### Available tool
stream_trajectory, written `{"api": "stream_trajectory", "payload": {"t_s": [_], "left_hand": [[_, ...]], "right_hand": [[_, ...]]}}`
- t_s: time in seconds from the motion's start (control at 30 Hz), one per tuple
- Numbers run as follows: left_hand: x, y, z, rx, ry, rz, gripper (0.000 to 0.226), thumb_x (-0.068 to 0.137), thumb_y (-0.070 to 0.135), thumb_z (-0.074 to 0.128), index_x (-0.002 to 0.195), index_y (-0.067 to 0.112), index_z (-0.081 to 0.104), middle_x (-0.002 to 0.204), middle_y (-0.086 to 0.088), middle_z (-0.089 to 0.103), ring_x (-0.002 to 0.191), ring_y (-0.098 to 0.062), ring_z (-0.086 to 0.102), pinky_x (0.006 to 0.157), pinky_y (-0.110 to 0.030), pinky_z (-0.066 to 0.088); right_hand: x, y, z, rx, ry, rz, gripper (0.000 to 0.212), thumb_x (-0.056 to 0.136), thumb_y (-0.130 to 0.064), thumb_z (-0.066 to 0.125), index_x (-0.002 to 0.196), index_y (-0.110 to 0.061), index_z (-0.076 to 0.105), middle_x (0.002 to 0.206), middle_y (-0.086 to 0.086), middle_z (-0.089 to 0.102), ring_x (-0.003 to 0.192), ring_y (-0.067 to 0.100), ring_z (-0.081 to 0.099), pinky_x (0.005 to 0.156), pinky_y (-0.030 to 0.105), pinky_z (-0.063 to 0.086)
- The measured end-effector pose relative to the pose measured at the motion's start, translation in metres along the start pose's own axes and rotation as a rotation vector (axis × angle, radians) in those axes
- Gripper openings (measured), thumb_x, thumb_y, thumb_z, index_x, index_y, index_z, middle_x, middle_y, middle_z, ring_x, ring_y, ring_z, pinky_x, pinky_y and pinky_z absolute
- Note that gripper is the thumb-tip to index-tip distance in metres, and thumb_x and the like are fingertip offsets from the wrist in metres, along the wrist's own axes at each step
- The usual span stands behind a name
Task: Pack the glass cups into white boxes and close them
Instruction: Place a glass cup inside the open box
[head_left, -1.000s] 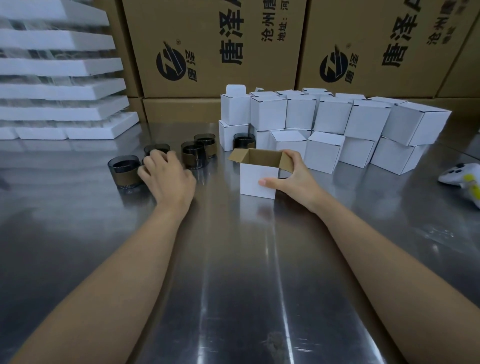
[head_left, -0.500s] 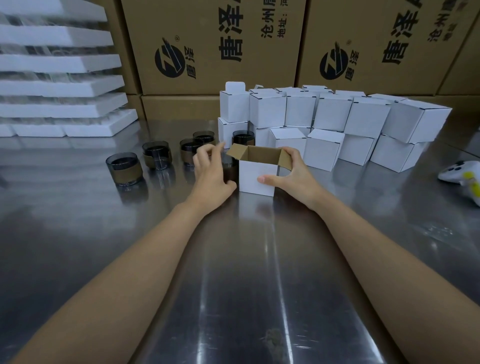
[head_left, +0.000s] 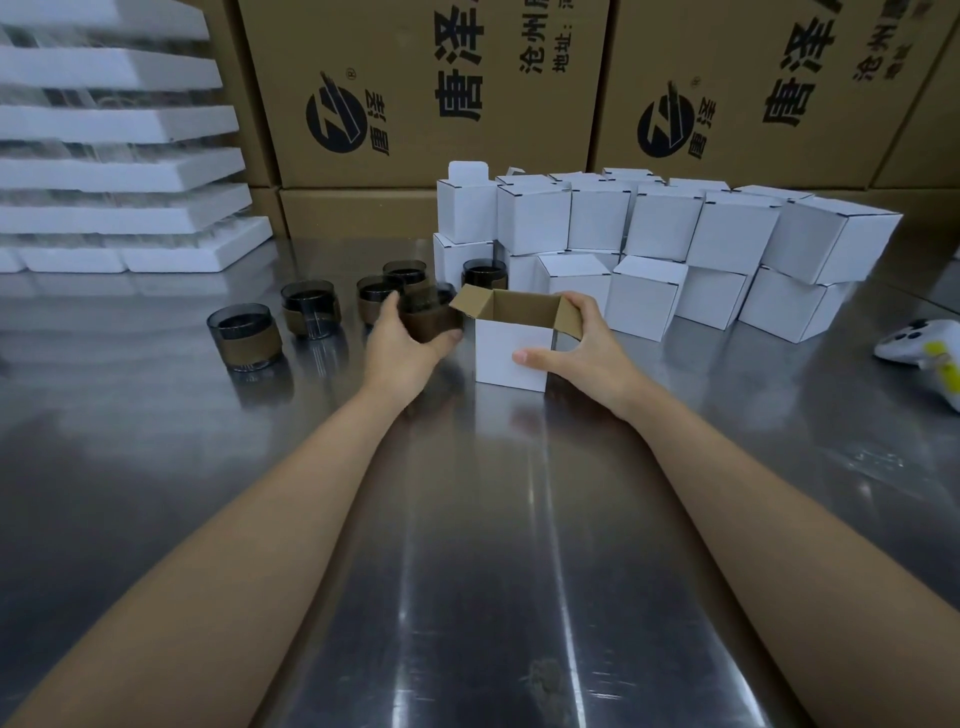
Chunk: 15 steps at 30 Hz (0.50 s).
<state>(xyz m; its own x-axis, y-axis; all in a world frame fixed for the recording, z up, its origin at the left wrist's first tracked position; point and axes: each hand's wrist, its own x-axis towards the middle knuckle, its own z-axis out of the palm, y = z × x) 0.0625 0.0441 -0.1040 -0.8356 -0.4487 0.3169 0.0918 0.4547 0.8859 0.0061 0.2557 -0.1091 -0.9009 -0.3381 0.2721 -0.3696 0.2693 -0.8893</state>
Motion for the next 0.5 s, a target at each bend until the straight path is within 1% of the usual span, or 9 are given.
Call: {"api": "stream_trajectory", "payload": {"t_s": [0.07,0.13,0.17,0.2,0.27,0.33,0.4,0.43,0.5], "left_hand": [[0.001,0.004,-0.005,-0.177,0.16,-0.043,0.094,0.082,0.027,0.076,0.154,0.018,0.016,0.151,-0.004,0.039,0.138,-0.02,0.038,0.111,-0.03,0.032],[0.001,0.014,-0.01,-0.336,0.277,0.013,0.096,0.086,0.022,0.072,0.155,0.022,0.005,0.159,-0.003,0.022,0.145,-0.02,0.026,0.118,-0.034,0.023],[0.0,0.02,-0.012,-0.411,0.304,0.062,0.093,0.087,0.017,0.07,0.154,0.024,0.006,0.159,-0.004,0.021,0.145,-0.02,0.026,0.117,-0.032,0.025],[-0.001,0.028,-0.014,-0.472,0.305,0.106,0.088,0.086,0.014,0.068,0.152,0.027,0.011,0.156,-0.004,0.025,0.142,-0.02,0.031,0.113,-0.029,0.031],[-0.003,0.043,-0.014,-0.514,0.233,0.181,0.072,0.085,0.013,0.066,0.141,0.031,0.026,0.141,-0.002,0.04,0.126,-0.013,0.047,0.1,-0.022,0.044],[-0.008,0.054,-0.009,-0.473,0.099,0.232,0.053,0.087,0.016,0.064,0.129,0.031,0.036,0.123,0.008,0.049,0.11,-0.004,0.052,0.087,-0.016,0.048],[-0.014,0.06,-0.001,-0.383,-0.015,0.266,0.038,0.089,0.021,0.064,0.121,0.029,0.044,0.114,0.016,0.053,0.105,0.002,0.053,0.086,-0.017,0.046],[-0.017,0.06,0.002,-0.33,-0.059,0.293,0.034,0.09,0.022,0.064,0.118,0.028,0.046,0.112,0.016,0.054,0.105,0.001,0.054,0.086,-0.016,0.046],[-0.022,0.058,0.006,-0.212,-0.126,0.342,0.029,0.091,0.026,0.064,0.116,0.027,0.049,0.112,0.012,0.057,0.107,-0.004,0.056,0.087,-0.016,0.048]], "right_hand": [[0.0,0.0,-0.001,-0.003,-0.01,-0.005,0.087,0.066,-0.039,0.087,0.135,-0.029,0.035,0.119,-0.014,0.052,0.108,-0.001,0.051,0.078,0.008,0.041],[-0.001,-0.001,0.0,-0.025,-0.05,-0.017,0.085,0.063,-0.044,0.087,0.132,-0.033,0.038,0.118,-0.016,0.053,0.11,0.0,0.052,0.081,0.012,0.041],[-0.002,-0.002,0.001,-0.037,-0.073,-0.024,0.084,0.061,-0.046,0.087,0.13,-0.035,0.04,0.117,-0.017,0.054,0.11,-0.001,0.053,0.081,0.012,0.041],[-0.002,-0.003,0.002,-0.047,-0.091,-0.03,0.083,0.06,-0.048,0.086,0.128,-0.036,0.041,0.117,-0.018,0.054,0.109,-0.003,0.054,0.081,0.011,0.041],[-0.003,-0.005,0.005,-0.05,-0.108,-0.039,0.083,0.058,-0.051,0.085,0.127,-0.037,0.041,0.115,-0.02,0.055,0.103,-0.011,0.054,0.078,0.005,0.041],[-0.003,-0.006,0.006,-0.048,-0.105,-0.048,0.084,0.057,-0.052,0.085,0.127,-0.037,0.041,0.114,-0.022,0.055,0.1,-0.014,0.054,0.077,0.001,0.04],[-0.003,-0.006,0.005,-0.047,-0.105,-0.049,0.083,0.059,-0.051,0.086,0.128,-0.036,0.041,0.114,-0.022,0.054,0.105,-0.009,0.054,0.083,0.009,0.042],[-0.003,-0.005,0.005,-0.048,-0.109,-0.051,0.083,0.06,-0.05,0.086,0.128,-0.036,0.04,0.116,-0.021,0.054,0.107,-0.006,0.054,0.086,0.013,0.042],[-0.004,-0.005,0.006,-0.052,-0.113,-0.053,0.084,0.059,-0.052,0.086,0.127,-0.036,0.039,0.118,-0.02,0.054,0.111,-0.003,0.053,0.088,0.016,0.042]]}}
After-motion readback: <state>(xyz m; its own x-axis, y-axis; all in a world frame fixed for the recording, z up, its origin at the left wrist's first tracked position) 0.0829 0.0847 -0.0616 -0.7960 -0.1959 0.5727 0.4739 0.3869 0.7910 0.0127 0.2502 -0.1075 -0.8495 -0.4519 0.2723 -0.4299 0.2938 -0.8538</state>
